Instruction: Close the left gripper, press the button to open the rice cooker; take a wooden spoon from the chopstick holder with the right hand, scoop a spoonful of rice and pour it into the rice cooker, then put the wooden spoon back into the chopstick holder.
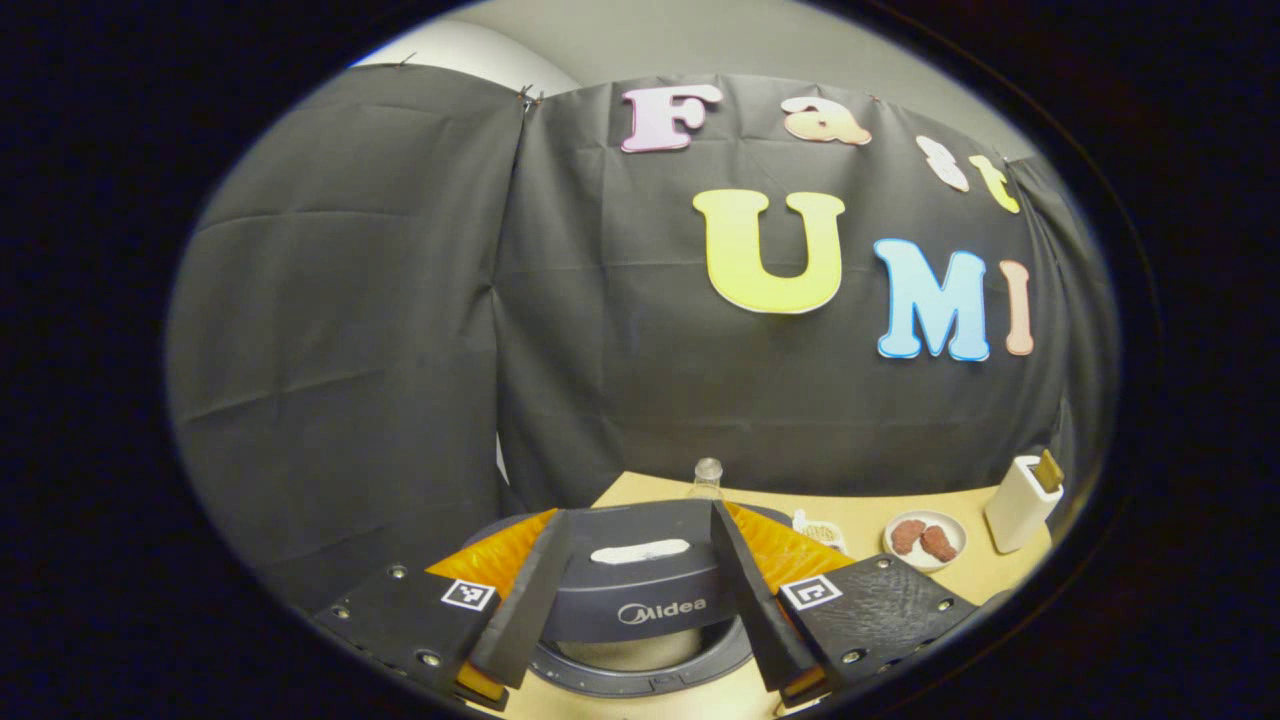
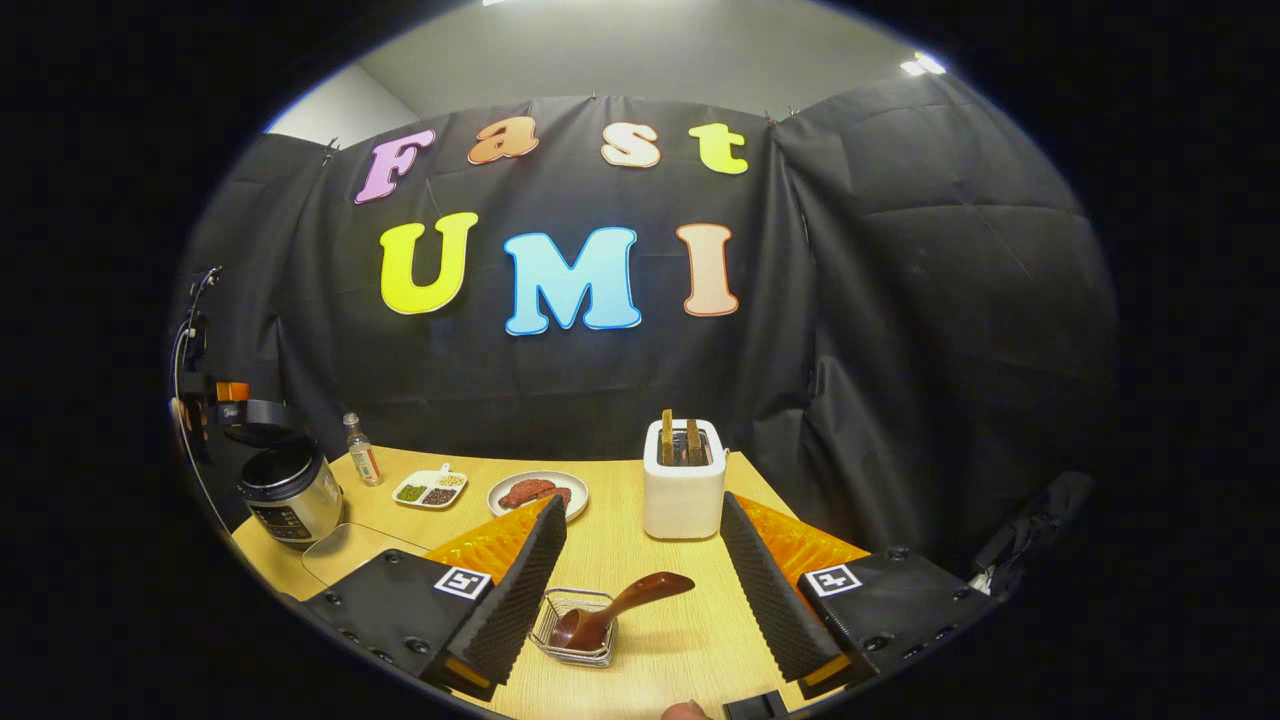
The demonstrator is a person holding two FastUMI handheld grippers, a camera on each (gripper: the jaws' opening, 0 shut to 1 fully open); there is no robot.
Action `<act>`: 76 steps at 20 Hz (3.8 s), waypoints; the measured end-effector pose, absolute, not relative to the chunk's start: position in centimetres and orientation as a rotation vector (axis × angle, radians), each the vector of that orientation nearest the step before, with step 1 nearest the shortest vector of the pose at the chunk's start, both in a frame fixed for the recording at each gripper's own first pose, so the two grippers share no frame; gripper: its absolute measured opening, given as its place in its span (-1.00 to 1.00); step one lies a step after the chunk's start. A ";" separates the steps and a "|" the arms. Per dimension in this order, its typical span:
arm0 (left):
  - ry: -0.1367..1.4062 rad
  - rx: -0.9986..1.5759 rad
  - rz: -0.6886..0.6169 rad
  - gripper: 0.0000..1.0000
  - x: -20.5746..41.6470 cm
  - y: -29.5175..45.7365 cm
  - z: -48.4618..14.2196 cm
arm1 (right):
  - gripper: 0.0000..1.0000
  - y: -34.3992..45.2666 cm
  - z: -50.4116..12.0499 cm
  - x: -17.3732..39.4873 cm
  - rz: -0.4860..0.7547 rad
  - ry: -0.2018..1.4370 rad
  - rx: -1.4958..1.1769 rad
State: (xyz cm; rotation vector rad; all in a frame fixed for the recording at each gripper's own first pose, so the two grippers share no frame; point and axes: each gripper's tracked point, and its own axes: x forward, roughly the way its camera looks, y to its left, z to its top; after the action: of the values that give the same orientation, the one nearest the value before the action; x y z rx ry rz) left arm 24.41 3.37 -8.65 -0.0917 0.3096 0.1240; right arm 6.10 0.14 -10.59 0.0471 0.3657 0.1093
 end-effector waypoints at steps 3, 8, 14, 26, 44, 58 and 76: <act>0.338 -0.095 0.122 0.77 23.4 2.8 -10.1 | 0.96 -0.2 -10.6 6.0 0.111 0.366 0.048; 0.378 -0.095 0.118 0.79 22.2 2.0 -12.6 | 0.96 -0.6 -10.8 5.8 0.106 0.366 0.052; 0.402 -0.081 0.112 0.76 21.3 1.4 -14.6 | 0.96 -0.4 -11.1 5.6 0.099 0.374 0.059; 0.450 -0.052 0.116 0.77 20.0 0.5 -18.6 | 0.96 0.0 -11.3 5.6 0.099 0.380 0.048; 0.282 0.001 0.145 0.77 17.7 -0.9 -16.9 | 0.96 0.7 -11.0 6.0 0.162 0.367 0.039; 0.022 -0.006 -0.030 0.70 7.8 -4.3 -1.3 | 0.96 5.1 -4.7 4.0 0.212 0.203 0.046; -0.064 0.020 -0.058 0.70 -1.1 -0.8 2.2 | 0.95 6.7 -0.4 -3.6 0.155 0.090 0.072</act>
State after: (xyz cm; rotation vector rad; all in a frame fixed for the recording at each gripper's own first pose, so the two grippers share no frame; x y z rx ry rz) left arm -1.09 -0.81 2.16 0.0200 -0.0639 -0.0577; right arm -3.55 6.68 -0.37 0.0722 0.0896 0.1549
